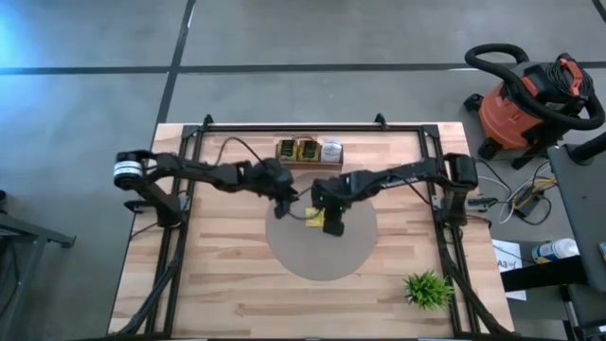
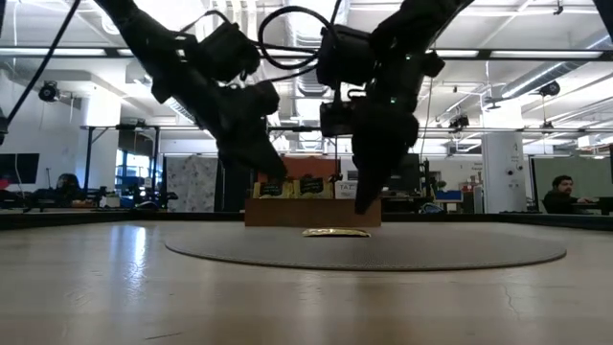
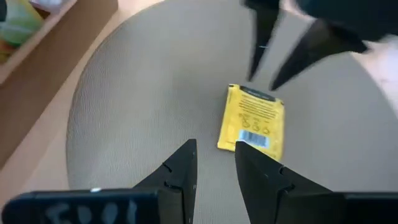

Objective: Pick & Place Tea
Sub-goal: Put the yellow tea bag into the left compartment of the wooden organizer

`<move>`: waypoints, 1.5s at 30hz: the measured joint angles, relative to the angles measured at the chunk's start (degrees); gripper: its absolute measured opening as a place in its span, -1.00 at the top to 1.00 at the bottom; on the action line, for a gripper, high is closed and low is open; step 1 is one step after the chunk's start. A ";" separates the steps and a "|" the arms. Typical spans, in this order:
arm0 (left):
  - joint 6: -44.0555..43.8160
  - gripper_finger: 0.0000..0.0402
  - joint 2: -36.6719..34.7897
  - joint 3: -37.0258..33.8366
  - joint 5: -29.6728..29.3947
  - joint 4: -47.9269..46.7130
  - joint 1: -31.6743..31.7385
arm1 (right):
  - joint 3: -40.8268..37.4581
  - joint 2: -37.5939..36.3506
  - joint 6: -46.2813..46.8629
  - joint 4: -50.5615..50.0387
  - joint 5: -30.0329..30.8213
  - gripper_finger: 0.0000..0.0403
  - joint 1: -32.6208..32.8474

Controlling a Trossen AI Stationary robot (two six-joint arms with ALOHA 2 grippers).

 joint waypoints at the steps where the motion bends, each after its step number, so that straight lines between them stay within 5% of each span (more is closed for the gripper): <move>1: -0.78 0.48 0.82 0.00 -1.76 0.95 -1.02 | -0.25 -0.09 0.28 -0.18 1.12 0.51 0.98; 13: 1.45 0.48 4.53 0.06 -4.45 7.58 -6.06 | -9.80 -5.78 14.29 10.15 13.08 0.58 13.51; 22: 5.09 0.48 11.28 1.99 -4.46 12.29 -6.10 | -12.88 -6.46 18.05 15.26 21.81 0.51 15.63; 45: -3.88 0.48 18.85 4.04 2.99 13.00 -6.27 | -16.98 -5.71 8.74 24.51 21.49 0.38 15.46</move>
